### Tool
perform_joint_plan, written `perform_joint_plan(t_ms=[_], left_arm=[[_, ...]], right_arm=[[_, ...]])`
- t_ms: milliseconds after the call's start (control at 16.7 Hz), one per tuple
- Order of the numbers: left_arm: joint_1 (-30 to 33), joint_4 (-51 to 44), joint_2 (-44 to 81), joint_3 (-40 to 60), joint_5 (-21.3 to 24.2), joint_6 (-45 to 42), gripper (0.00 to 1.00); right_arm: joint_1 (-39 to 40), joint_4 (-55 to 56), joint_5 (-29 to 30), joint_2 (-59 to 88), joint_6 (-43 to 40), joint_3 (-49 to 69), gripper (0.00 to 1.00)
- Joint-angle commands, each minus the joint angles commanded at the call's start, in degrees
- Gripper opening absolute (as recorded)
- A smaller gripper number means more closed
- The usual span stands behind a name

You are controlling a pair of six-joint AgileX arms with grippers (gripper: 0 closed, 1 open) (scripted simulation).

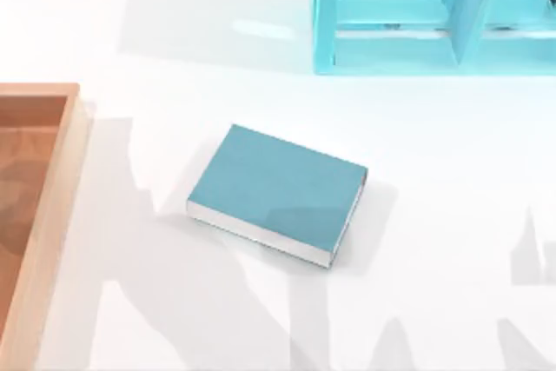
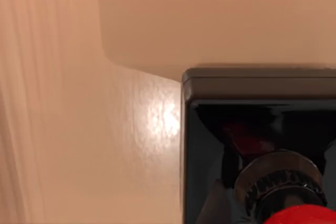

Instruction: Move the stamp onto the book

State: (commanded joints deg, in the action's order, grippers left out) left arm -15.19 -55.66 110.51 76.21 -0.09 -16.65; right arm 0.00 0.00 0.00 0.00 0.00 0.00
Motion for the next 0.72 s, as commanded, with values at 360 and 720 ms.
perform_joint_plan(t_ms=[360,720], left_arm=[[4.8,-6.7,-0.4,6.4,0.0,5.8,0.00],[19.6,-26.9,-3.1,22.2,0.0,19.8,0.00]], right_arm=[[0.0,0.0,0.0,0.0,0.0,0.0,1.00],[0.0,0.0,0.0,0.0,0.0,0.0,1.00]])
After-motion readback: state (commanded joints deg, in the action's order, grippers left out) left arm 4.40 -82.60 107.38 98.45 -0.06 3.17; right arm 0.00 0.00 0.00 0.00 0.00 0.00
